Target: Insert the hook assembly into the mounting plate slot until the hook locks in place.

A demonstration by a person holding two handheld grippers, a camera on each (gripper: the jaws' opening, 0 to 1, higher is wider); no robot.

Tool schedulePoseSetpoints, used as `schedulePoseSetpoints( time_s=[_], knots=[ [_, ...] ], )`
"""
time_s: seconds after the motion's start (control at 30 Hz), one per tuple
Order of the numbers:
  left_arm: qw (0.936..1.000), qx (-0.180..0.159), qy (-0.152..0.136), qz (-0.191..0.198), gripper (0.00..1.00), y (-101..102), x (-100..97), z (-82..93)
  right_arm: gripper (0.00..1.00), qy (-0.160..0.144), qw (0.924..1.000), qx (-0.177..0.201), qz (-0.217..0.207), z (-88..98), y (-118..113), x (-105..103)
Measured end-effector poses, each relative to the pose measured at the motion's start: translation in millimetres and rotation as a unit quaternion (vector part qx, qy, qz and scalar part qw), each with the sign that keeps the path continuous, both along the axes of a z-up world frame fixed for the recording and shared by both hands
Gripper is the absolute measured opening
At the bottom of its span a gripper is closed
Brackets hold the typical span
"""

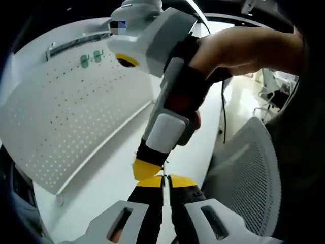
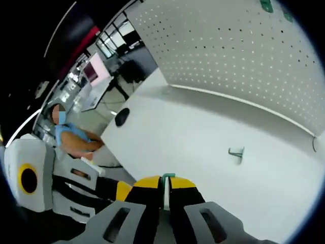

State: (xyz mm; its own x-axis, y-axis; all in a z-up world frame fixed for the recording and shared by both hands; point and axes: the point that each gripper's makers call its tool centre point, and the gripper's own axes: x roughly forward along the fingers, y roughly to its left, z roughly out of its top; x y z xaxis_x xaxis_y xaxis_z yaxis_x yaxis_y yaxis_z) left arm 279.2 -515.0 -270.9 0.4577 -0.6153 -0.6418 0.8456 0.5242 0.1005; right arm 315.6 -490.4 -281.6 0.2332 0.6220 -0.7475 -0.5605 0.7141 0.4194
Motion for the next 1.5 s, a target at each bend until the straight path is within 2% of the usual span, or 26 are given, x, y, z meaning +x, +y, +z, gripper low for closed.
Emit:
schedulePoseSetpoints(
  time_s=[0.3,0.5,0.57,0.6,0.63,0.73,0.8,0.87,1.0,1.1,1.23,1.37,1.5],
  knots=[
    [1.0,0.004,0.006,-0.001,0.04,2,-0.7,-5.5,0.0,0.001,1.0,0.001,0.002,-5.6,2,-2],
    [0.9989,-0.025,0.038,0.011,0.07,3,0.1,-6.2,0.0,-0.006,0.9999,0.011,0.001,-7.2,-1,-1],
    [0.9977,-0.043,0.048,0.022,0.11,5,2.4,-3.6,0.0,-0.021,0.9997,0.004,0.011,-7.7,-5,0],
    [0.9968,-0.05,0.056,0.029,0.13,6,3.1,-3.3,0.0,-0.04,0.999,0.0,0.023,-7.1,-7,2],
    [0.9956,-0.06,0.064,0.033,0.15,7,3.8,-2.6,0.0,-0.041,0.9989,-0.001,0.024,-6.4,-8,1],
    [0.9887,-0.104,0.098,0.047,0.2,11,5.2,-0.1,0.0,-0.061,0.9971,-0.002,0.045,-3.2,-14,3],
    [0.9858,-0.118,0.107,0.051,0.23,16,7.2,-0.4,0.0,-0.072,0.9961,-0.009,0.05,-2.7,-21,5],
    [0.9853,-0.119,0.112,0.052,0.27,21,7.9,-1.8,0.0,-0.087,0.9945,-0.013,0.057,-1.6,-26,8],
    [0.9847,-0.12,0.118,0.045,0.42,27,7.9,-5.1,0.0,-0.101,0.9931,-0.012,0.06,4.3,-34,9],
    [0.9798,-0.136,0.139,0.047,0.46,29,7.8,-4.2,0.0,-0.103,0.993,-0.012,0.057,6.2,-38,10],
    [0.9762,-0.15,0.149,0.046,0.54,29,9.5,-0.5,0.0,-0.108,0.9927,-0.011,0.053,8.3,-41,12],
    [0.9769,-0.146,0.151,0.04,0.67,28,8.0,-2.1,0.0,-0.112,0.9922,-0.008,0.053,10.9,-41,12],
    [0.9799,-0.131,0.15,0.013,0.75,27,2.4,-3.9,0.0,-0.115,0.9914,-0.01,0.06,11.9,-41,10]
  ],
)
